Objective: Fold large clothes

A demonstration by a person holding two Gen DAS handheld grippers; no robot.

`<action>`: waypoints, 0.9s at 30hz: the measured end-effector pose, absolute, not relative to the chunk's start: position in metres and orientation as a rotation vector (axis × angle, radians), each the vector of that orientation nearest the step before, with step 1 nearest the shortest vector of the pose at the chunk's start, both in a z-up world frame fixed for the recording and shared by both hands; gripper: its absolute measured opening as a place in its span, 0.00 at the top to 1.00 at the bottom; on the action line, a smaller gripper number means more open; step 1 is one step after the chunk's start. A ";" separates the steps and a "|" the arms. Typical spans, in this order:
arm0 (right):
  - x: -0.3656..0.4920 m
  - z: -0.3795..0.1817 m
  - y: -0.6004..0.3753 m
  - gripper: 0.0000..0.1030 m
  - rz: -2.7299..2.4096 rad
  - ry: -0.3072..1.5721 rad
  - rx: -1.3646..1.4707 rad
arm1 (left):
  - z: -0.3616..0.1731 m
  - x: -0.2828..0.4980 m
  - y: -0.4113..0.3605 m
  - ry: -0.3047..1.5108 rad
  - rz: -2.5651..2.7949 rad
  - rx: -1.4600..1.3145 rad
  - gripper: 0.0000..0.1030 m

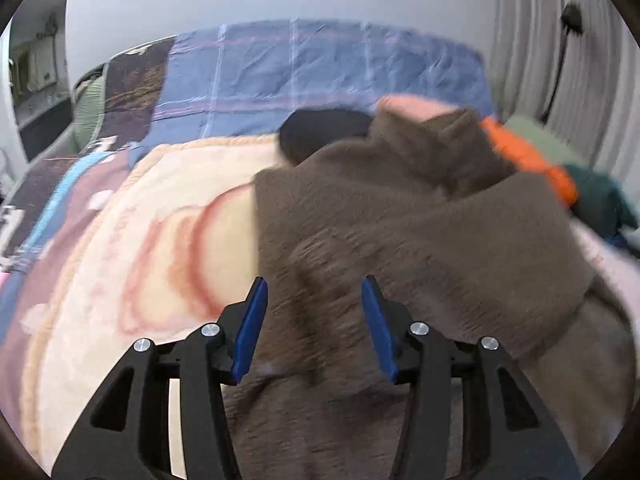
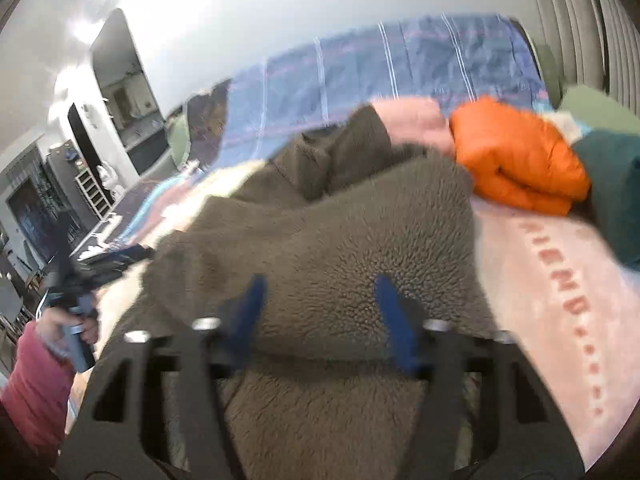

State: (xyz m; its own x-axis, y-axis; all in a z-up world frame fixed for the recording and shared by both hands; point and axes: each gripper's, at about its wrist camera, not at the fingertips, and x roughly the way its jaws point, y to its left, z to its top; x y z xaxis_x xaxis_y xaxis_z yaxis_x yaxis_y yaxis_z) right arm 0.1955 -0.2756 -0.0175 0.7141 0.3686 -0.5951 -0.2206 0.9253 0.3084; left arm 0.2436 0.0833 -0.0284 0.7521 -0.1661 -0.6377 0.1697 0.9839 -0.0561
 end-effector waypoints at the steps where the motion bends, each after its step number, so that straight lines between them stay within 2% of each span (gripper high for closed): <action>1: 0.208 -0.034 -0.271 0.63 0.294 0.748 0.210 | -0.025 0.242 0.076 0.677 -0.197 0.011 0.52; 3: 0.233 -0.084 -0.260 0.65 0.188 0.878 0.123 | -0.037 0.249 0.063 0.684 -0.177 0.081 0.46; 4: 0.235 -0.101 -0.259 0.64 0.175 0.879 0.101 | -0.045 0.257 0.054 0.708 -0.154 0.135 0.44; 7: 0.228 -0.098 -0.256 0.60 0.173 0.845 0.080 | -0.102 0.274 0.043 0.801 -0.109 0.248 0.38; 10: 0.223 -0.103 -0.256 0.58 0.180 0.846 0.074 | -0.088 0.271 0.064 0.788 -0.168 0.106 0.38; 11: 0.224 -0.103 -0.257 0.58 0.184 0.848 0.085 | -0.084 0.270 0.072 0.800 -0.202 0.040 0.42; 12: 0.224 -0.102 -0.258 0.57 0.189 0.850 0.095 | -0.082 0.270 0.076 0.813 -0.221 0.011 0.50; 14: 0.223 -0.101 -0.258 0.50 0.210 0.846 0.106 | -0.078 0.272 0.081 0.833 -0.257 -0.049 0.53; 16: 0.221 -0.101 -0.257 0.46 0.221 0.838 0.102 | -0.073 0.274 0.084 0.825 -0.271 -0.079 0.53; 20: 0.218 -0.094 -0.254 0.41 0.236 0.829 0.104 | -0.073 0.281 0.086 0.833 -0.254 -0.114 0.46; 21: 0.216 -0.091 -0.254 0.41 0.238 0.821 0.106 | -0.073 0.282 0.085 0.838 -0.252 -0.117 0.49; 23: 0.210 -0.079 -0.254 0.41 0.237 0.796 0.111 | -0.073 0.291 0.082 0.825 -0.252 -0.122 0.73; 24: 0.205 -0.071 -0.255 0.41 0.239 0.772 0.113 | -0.067 0.292 0.083 0.807 -0.266 -0.138 0.79; 27: 0.189 -0.030 -0.261 0.34 0.235 0.625 0.105 | -0.020 0.277 0.081 0.672 -0.326 -0.135 0.80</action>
